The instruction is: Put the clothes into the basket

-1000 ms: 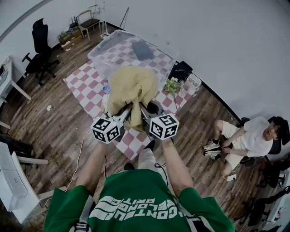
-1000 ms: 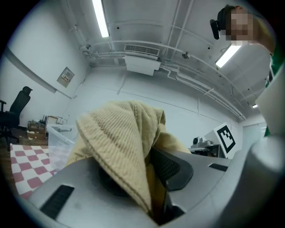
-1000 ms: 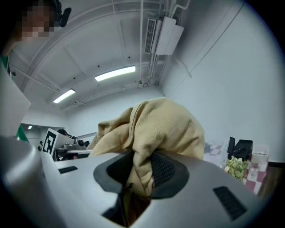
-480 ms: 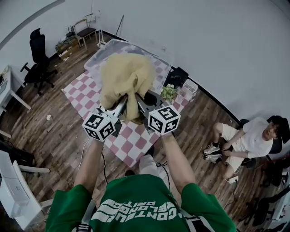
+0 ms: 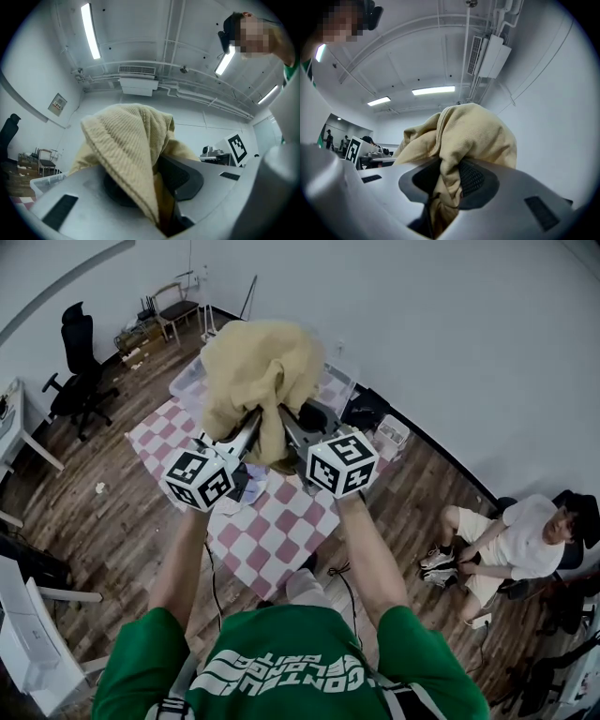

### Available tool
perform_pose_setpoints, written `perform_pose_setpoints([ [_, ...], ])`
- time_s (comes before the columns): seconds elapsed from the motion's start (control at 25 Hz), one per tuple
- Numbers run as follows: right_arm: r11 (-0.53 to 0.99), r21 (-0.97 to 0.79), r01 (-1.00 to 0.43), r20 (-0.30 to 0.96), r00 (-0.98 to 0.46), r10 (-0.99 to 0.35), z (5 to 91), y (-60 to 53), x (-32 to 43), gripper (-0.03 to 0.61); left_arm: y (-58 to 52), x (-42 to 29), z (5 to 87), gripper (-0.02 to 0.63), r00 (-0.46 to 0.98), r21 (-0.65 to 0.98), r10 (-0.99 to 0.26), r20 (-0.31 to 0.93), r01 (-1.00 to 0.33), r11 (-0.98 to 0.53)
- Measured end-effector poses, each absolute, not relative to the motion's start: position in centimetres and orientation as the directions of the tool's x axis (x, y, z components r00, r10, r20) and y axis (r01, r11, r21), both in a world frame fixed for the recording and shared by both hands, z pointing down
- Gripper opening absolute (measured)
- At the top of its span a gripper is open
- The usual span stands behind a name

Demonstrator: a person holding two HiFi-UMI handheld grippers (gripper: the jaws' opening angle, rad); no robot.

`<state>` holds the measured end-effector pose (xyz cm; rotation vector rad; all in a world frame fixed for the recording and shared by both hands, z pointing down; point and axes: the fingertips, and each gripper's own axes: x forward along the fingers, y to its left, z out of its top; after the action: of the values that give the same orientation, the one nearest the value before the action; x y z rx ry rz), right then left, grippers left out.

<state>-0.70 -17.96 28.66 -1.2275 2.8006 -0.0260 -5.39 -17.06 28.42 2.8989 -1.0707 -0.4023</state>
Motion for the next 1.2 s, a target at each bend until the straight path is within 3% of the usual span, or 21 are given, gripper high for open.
perform_pose_setpoints([
  [0.68,0.698,-0.048,-0.715,-0.112,-0.691,-0.715,25.4,-31.1,3.4,0.095,-30.2,-1.2,25.0,0.084,0.73,0.068,-0.644,-0.23,-0.648,-0.759],
  [1.2,0.704,-0.088,-0.705,-0.089,-0.698,-0.711,27.6,-40.8,6.9,0.095,-39.7,2.3,27.0,0.084,0.724,0.091,-0.665,-0.182,-0.661,-0.744],
])
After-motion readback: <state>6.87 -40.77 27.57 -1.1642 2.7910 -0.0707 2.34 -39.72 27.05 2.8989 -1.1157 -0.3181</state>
